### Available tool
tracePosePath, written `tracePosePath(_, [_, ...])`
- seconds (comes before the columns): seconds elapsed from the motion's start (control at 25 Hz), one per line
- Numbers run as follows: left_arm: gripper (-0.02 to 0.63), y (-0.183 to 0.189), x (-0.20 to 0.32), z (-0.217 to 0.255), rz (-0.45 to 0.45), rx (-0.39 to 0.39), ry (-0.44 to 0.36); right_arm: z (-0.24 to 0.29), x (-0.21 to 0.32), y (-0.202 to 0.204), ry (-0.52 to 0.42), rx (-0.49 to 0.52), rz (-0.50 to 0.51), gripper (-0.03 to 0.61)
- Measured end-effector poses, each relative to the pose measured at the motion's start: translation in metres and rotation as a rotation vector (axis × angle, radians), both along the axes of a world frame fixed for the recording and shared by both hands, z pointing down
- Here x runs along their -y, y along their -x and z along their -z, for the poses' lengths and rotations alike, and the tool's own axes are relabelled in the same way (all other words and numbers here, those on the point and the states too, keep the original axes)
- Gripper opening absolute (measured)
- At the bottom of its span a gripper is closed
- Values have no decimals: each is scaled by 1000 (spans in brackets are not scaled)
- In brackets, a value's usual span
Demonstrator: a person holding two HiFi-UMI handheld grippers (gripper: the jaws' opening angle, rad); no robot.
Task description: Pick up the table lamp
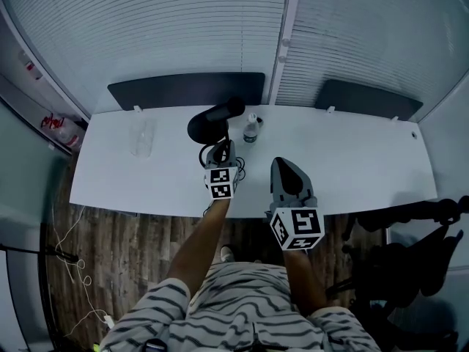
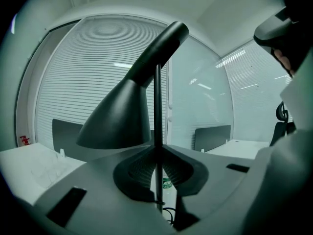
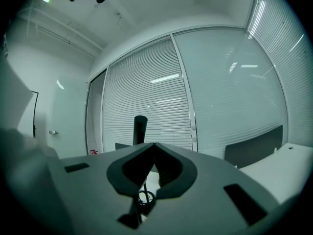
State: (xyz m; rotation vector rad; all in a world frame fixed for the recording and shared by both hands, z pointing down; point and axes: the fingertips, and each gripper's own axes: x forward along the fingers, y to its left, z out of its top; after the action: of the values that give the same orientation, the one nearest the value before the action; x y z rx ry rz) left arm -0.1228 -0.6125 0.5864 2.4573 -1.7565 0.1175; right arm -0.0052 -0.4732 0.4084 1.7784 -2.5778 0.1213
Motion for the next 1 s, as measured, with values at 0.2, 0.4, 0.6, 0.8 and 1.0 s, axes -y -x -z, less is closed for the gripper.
tracePosePath(0.2, [35,1,0,1,4,7,-2,-9,1,-4,20,-4,-8,12])
tracePosePath(0.4, [35,4,1,-1,-4,27,27,-13,6,-9,23,-34,-34,12])
tracePosePath(0.6, [35,12,5,7,18,10,57,-20,10,-9,32,-43,-35,12])
tracePosePath(0.8, [38,20,10,34,25,-25,42,-19,14,-6,26,-43,-27,12])
tracePosePath(1.0, [38,20,-1,61,26,-37,30,-15,16,1,15,-37,-8,12])
